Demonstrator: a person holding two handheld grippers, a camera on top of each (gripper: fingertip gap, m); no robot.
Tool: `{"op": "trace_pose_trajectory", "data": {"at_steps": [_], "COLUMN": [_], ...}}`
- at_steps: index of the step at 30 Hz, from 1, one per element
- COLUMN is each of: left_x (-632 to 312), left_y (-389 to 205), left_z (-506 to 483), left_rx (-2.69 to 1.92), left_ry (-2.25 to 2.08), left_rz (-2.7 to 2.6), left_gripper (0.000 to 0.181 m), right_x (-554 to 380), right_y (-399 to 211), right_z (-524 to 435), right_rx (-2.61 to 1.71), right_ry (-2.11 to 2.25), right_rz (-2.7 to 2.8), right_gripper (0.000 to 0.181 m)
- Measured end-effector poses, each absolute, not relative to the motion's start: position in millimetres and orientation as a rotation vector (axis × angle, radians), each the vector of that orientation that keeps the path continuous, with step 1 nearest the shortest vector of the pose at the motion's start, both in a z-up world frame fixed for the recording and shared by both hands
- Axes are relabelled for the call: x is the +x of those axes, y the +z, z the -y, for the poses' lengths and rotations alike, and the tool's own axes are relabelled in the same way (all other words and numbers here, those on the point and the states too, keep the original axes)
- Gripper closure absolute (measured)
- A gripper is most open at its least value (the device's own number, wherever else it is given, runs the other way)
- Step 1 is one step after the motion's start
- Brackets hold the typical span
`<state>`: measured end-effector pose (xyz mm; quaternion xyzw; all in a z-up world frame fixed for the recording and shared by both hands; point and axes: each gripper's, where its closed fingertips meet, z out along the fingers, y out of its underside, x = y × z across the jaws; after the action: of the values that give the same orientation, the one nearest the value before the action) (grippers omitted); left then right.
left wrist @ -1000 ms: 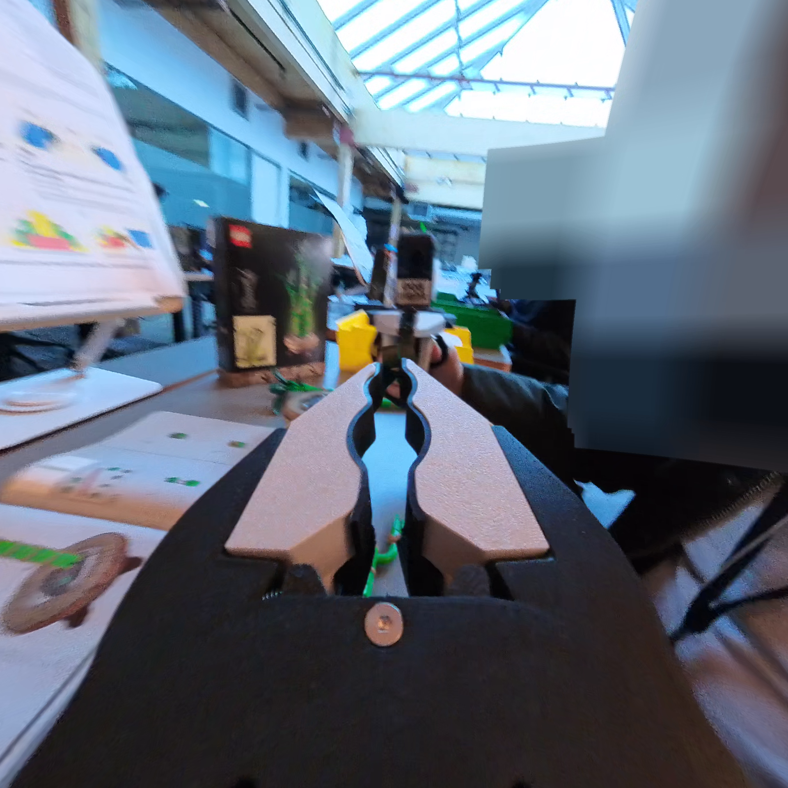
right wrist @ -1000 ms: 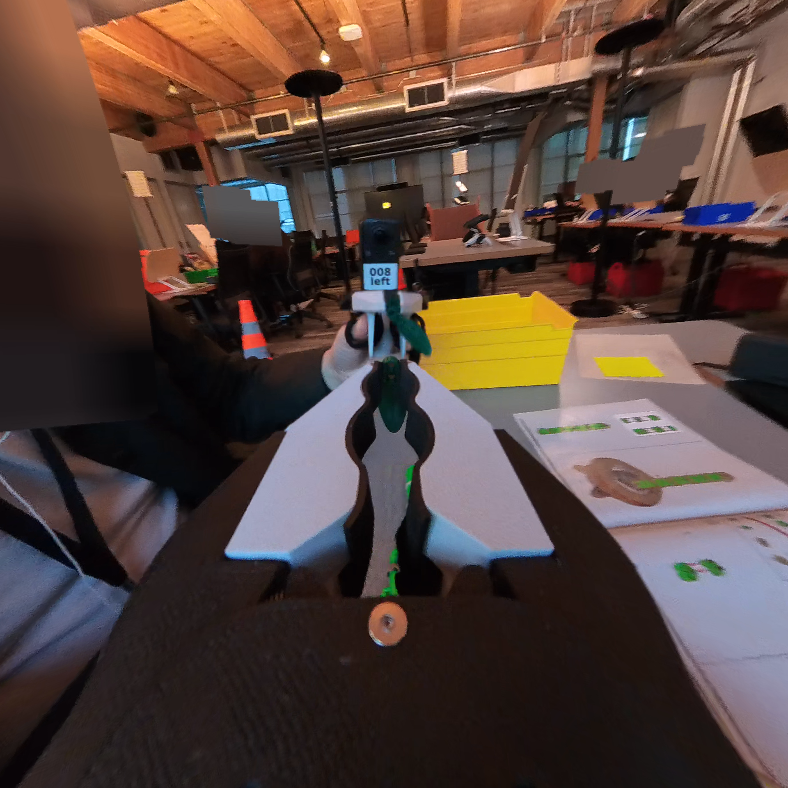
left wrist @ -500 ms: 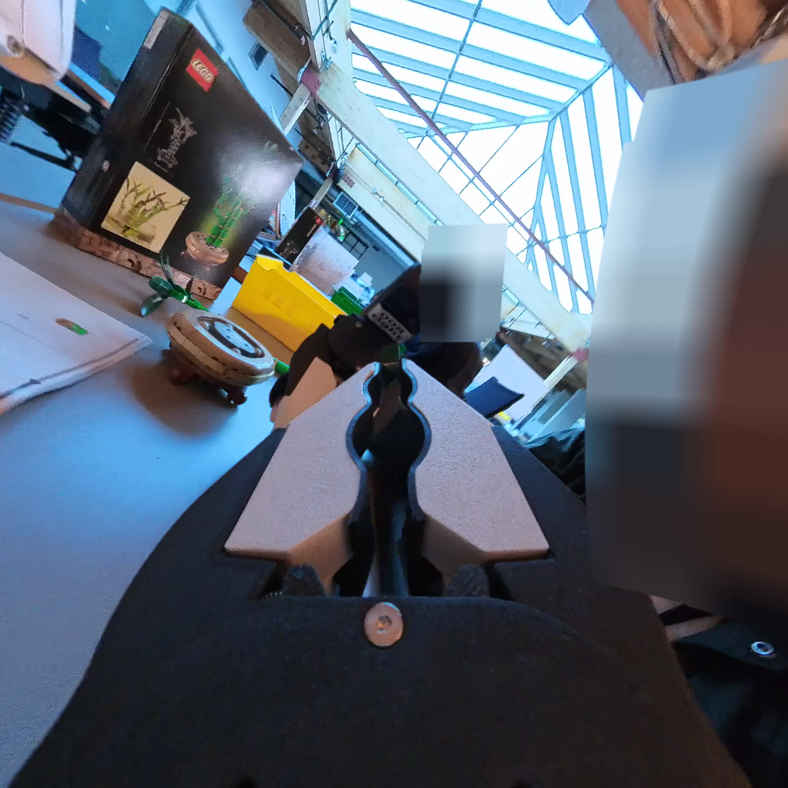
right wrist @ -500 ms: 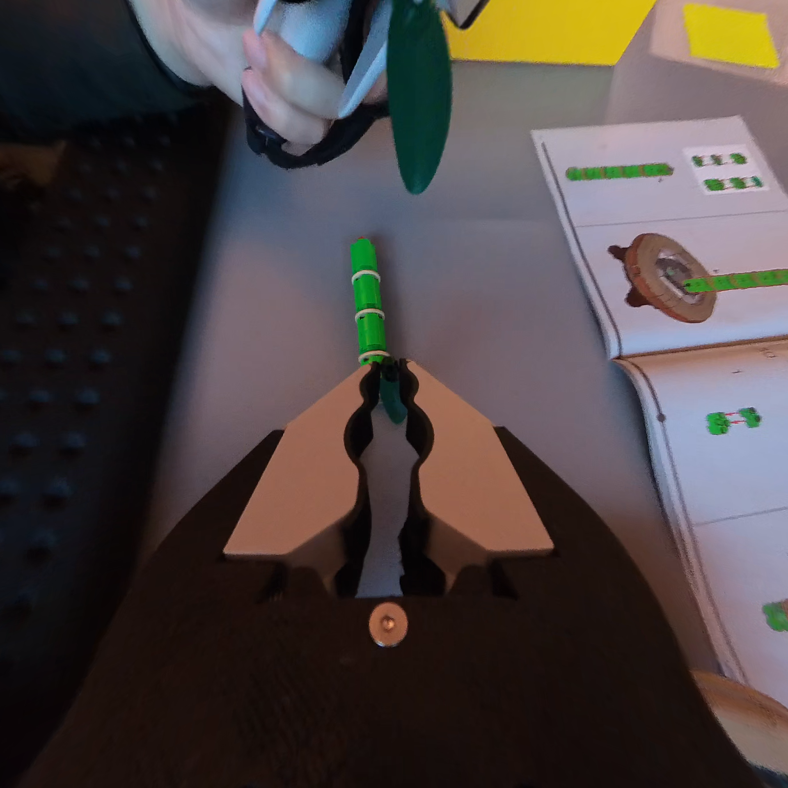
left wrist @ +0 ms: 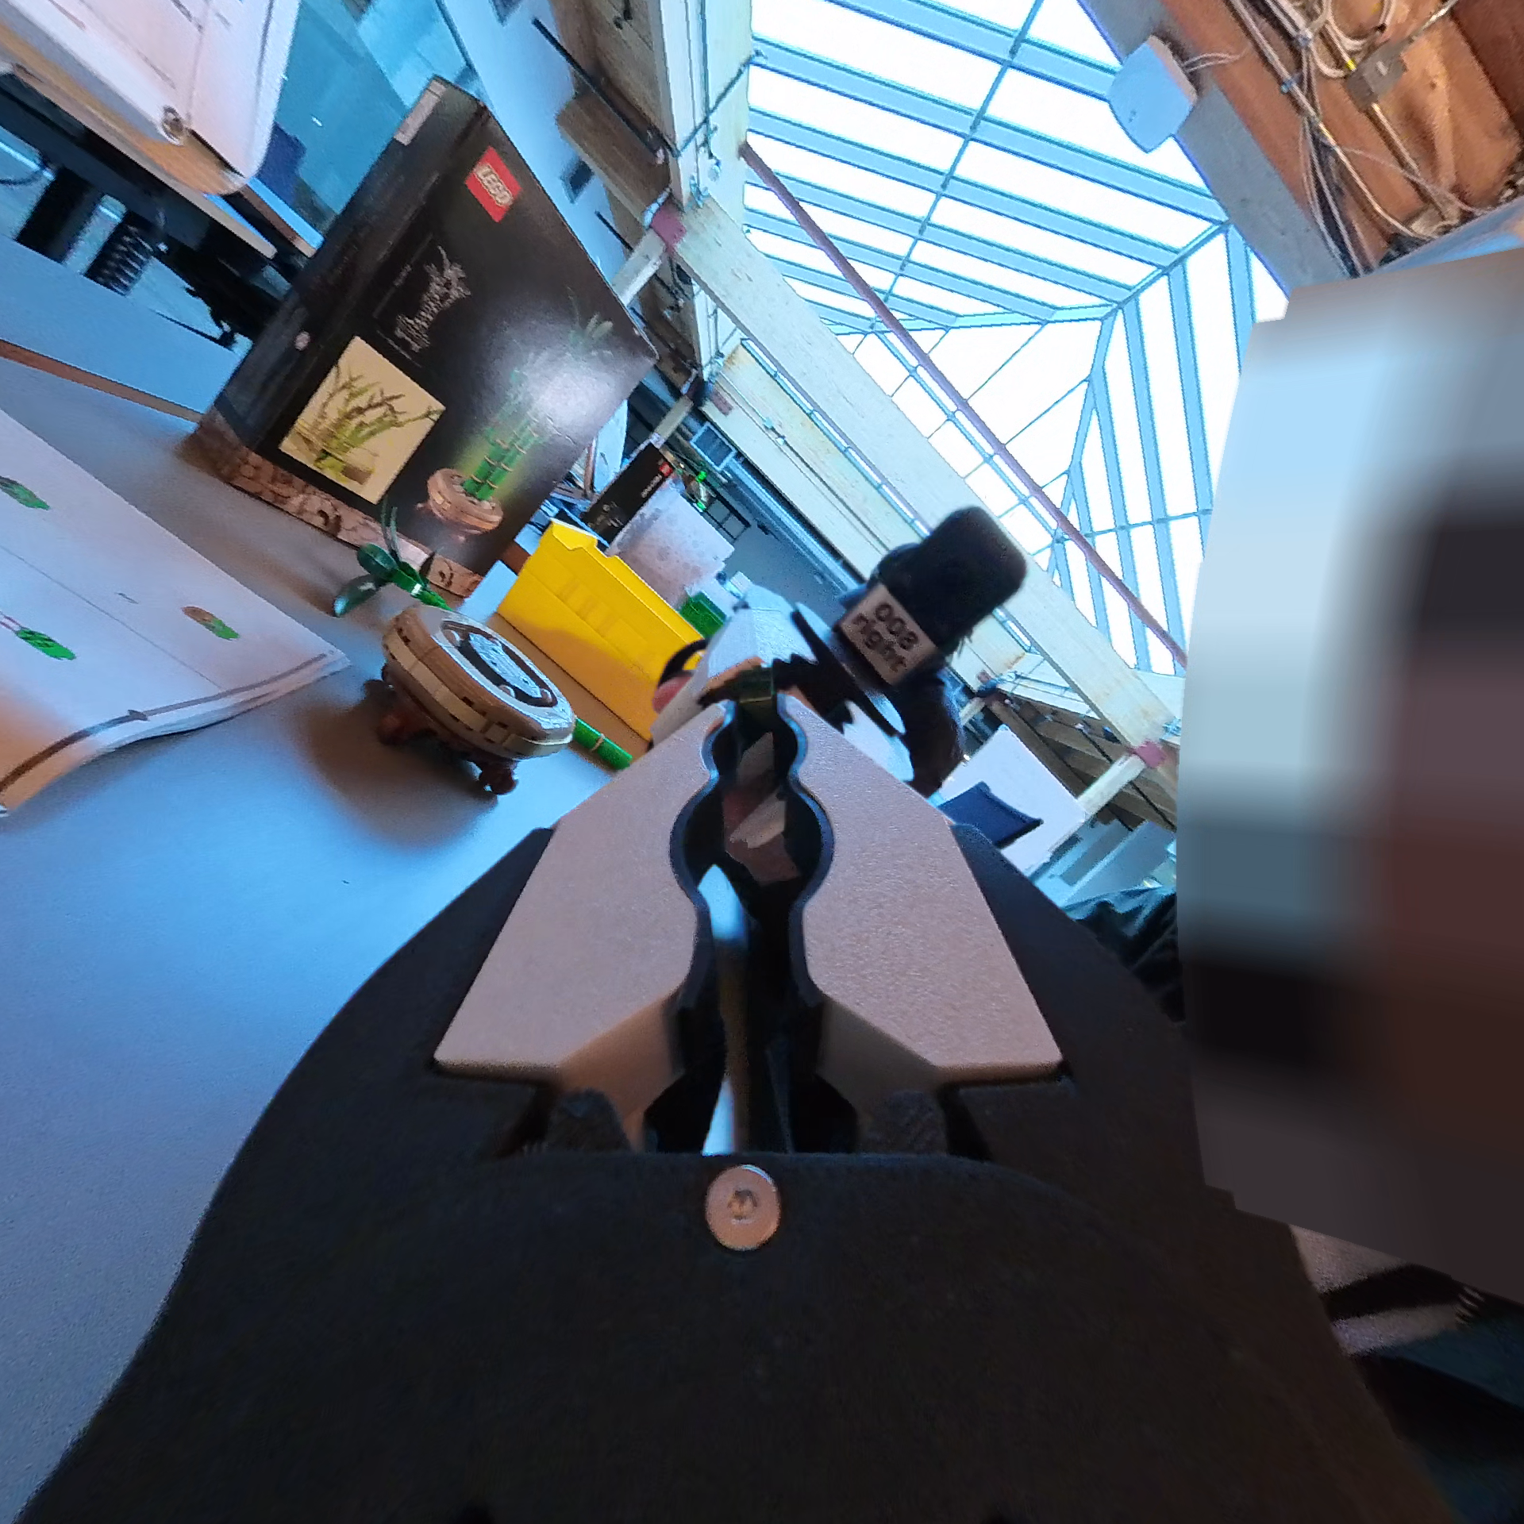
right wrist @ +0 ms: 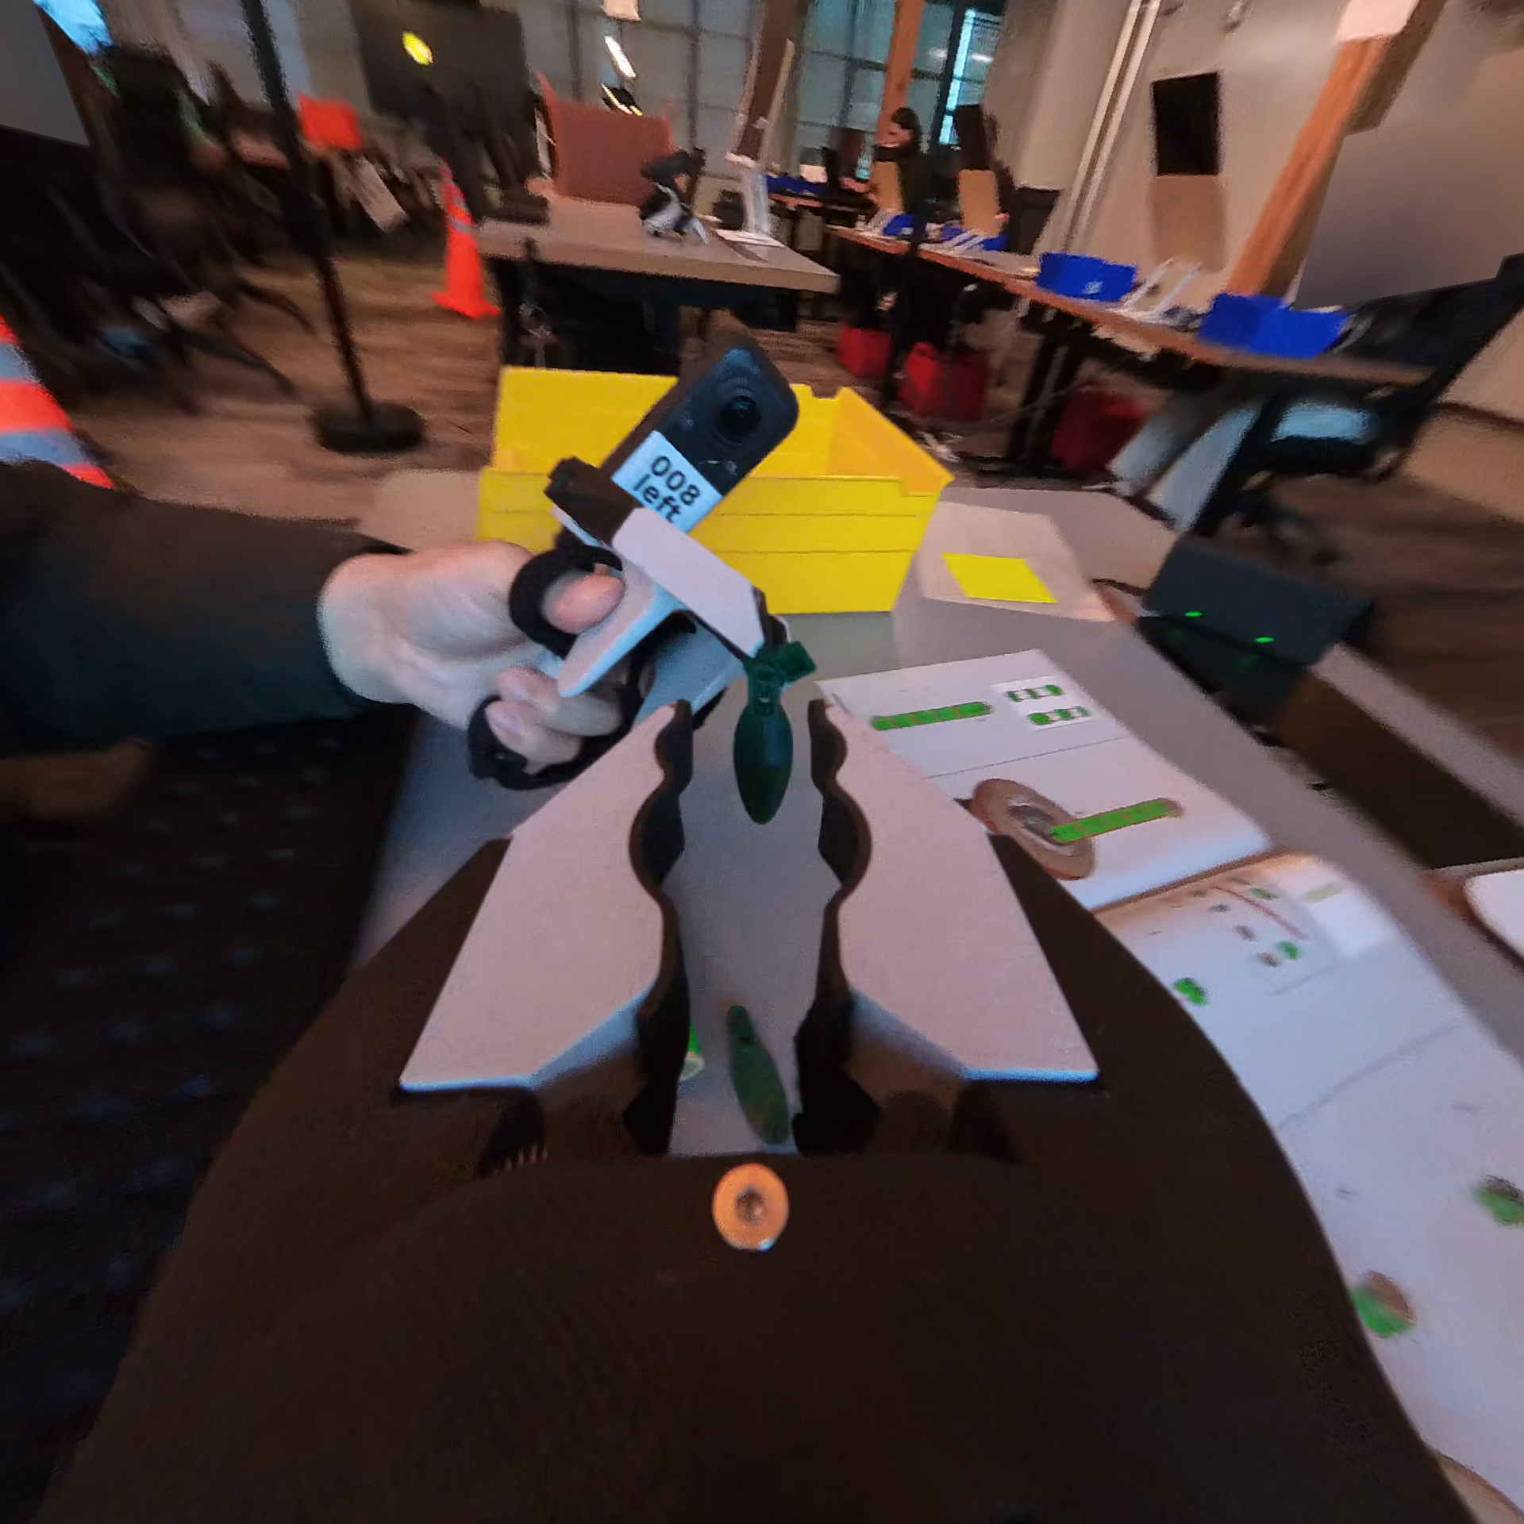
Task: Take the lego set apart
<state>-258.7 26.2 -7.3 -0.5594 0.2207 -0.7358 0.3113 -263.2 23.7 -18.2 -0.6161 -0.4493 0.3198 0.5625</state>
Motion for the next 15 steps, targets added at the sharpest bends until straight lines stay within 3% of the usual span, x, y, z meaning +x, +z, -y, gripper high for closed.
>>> {"op": "trace_pose_trajectory", "data": {"at_steps": [5,11,15], "left_x": [-255.9,-257.6,-259.6], "left_y": [-9.8,-10.3,1.5], "left_z": [-32.6,-43.2,-36.1], "left_rx": [-1.495,-1.473,-1.410], "left_ry": [-1.885,-1.805,-1.766], "left_rz": [-0.537,-0.428,-0.493], "left_gripper": [0.176,0.176,0.176], "right_x": [-267.0,-268.7,-268.3], "right_y": [-24.3,-25.7,-12.0], "right_z": [-38.4,-47.9,-39.2], "right_rx": [-1.514,-1.529,-1.524], "right_ry": [0.610,0.516,0.859], "right_rz": [0.958,0.888,0.780], "right_gripper": [0.171,0.172,0.172]}}
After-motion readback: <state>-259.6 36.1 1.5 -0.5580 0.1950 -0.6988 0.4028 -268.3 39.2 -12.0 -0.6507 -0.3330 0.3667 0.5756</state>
